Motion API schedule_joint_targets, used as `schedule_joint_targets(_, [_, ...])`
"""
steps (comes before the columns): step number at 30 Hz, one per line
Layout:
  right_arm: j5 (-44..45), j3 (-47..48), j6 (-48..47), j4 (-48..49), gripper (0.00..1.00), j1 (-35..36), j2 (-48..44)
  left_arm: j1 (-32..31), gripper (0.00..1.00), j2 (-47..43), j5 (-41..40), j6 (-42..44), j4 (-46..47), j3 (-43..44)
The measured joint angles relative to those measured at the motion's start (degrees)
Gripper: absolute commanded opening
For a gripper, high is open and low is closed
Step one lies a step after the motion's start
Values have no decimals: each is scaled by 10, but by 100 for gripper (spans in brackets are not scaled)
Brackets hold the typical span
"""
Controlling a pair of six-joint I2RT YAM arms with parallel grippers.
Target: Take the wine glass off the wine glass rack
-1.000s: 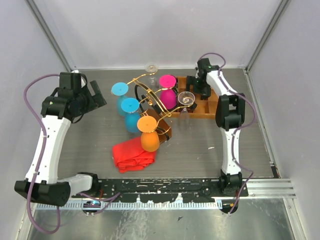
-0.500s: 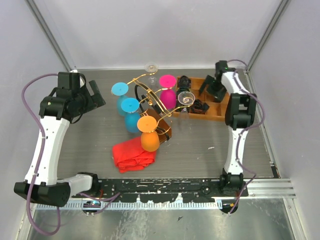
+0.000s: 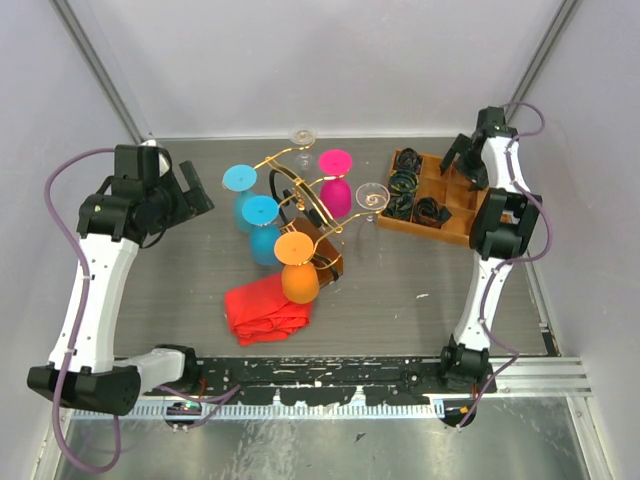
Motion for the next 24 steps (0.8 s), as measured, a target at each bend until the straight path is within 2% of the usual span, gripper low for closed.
schedule_joint_targets(5, [18,4,-66,37,91,10,3,0,98,-6,-2,3,0,0])
schedule_joint_targets(7, [22,15,-80,34,88,13,10,0,98,-6,-3,4,0,0])
schedule_joint_targets(10, [23,31,-92,39,89,15,20,0,98,-6,-5,7,-1,0])
schedule_joint_targets(14, [27,-62,-96,84,90,20,-23,0,98,-5,-11,11,-1,0])
schedule_joint_targets(17, [26,-115,-96,80,90,22,-56,0,98,-5,-12,12,-1,0])
schedule_joint_targets(24, [13,-110,-96,46,89,23,-62,0,98,3,-3,11,0,-2])
